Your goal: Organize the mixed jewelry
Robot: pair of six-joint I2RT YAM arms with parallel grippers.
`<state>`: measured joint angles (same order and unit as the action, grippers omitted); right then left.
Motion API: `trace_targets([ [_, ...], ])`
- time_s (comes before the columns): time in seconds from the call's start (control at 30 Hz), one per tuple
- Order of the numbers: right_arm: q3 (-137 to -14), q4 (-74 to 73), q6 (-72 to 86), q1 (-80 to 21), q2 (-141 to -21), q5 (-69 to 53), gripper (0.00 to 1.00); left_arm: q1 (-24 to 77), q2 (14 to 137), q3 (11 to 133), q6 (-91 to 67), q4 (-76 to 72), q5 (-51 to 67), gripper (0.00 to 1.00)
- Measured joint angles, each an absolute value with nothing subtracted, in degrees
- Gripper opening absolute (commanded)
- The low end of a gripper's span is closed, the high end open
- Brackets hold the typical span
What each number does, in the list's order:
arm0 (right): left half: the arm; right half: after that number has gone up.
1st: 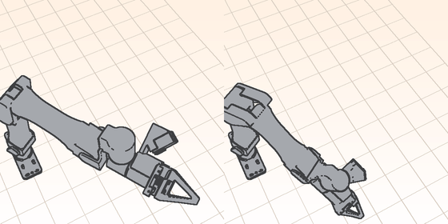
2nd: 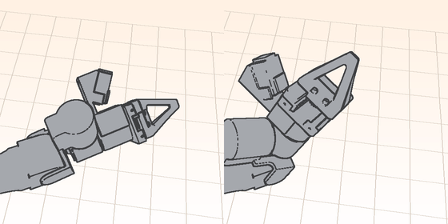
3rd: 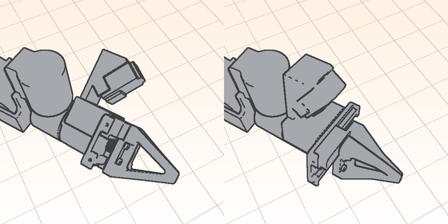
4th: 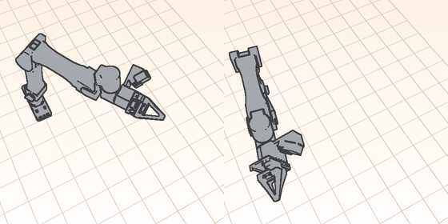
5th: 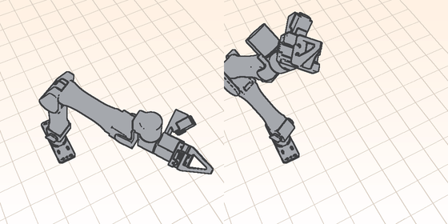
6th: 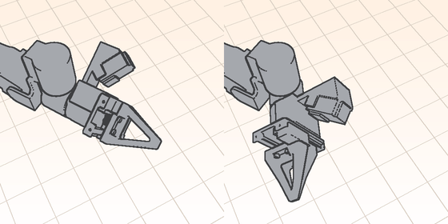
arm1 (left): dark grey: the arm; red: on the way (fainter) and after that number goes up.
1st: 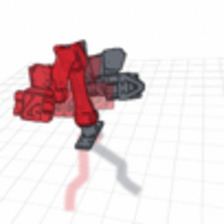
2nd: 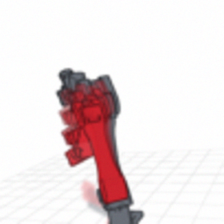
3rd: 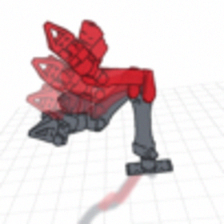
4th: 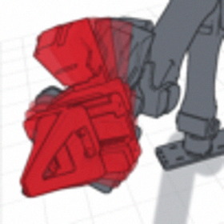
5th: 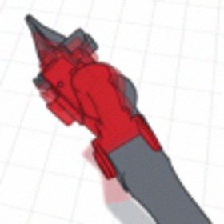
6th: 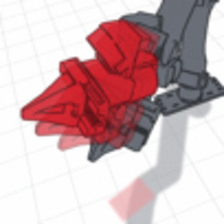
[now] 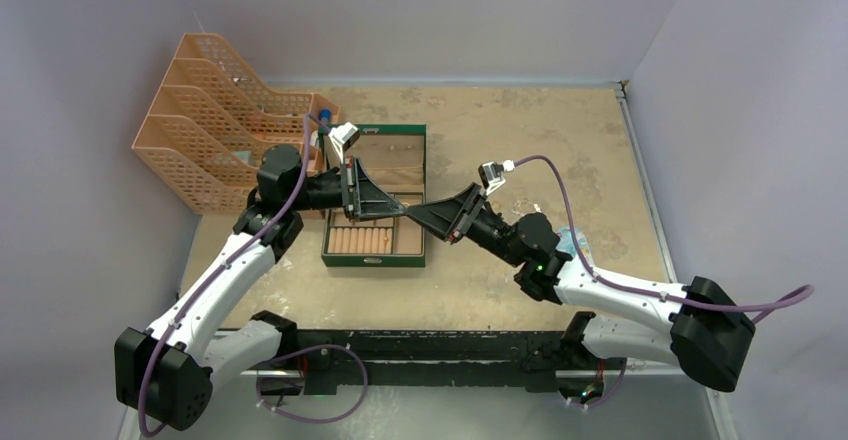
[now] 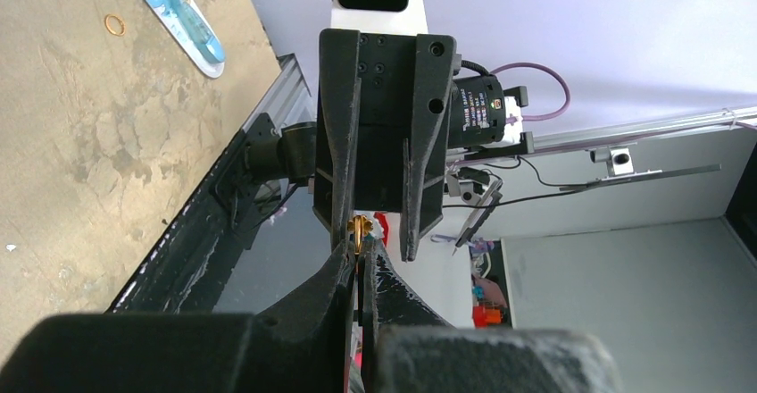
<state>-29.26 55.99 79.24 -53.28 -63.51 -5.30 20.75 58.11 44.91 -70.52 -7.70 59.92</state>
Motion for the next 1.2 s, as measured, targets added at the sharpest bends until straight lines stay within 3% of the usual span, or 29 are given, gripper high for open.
trace_targets([
  [0.4,-29.26,55.61,80.75,-53.25,-63.51,-4.64,0.27,20.75,57.95,44.91,-70.91,-8.12,59.96,0.00],
  [0.77,-29.26,55.53,82.46,-53.21,-63.51,-3.99,0.10,20.75,57.45,44.86,-70.89,-8.12,60.05,0.01],
  [0.97,-29.30,55.44,82.50,-53.19,-63.40,-3.81,0.10,20.75,57.17,44.75,-69.65,-6.07,58.63,0.48],
  [1.2,-29.34,48.58,80.01,-53.19,-62.74,-1.48,0.10,20.78,52.53,46.41,-60.16,13.23,43.59,0.71],
])
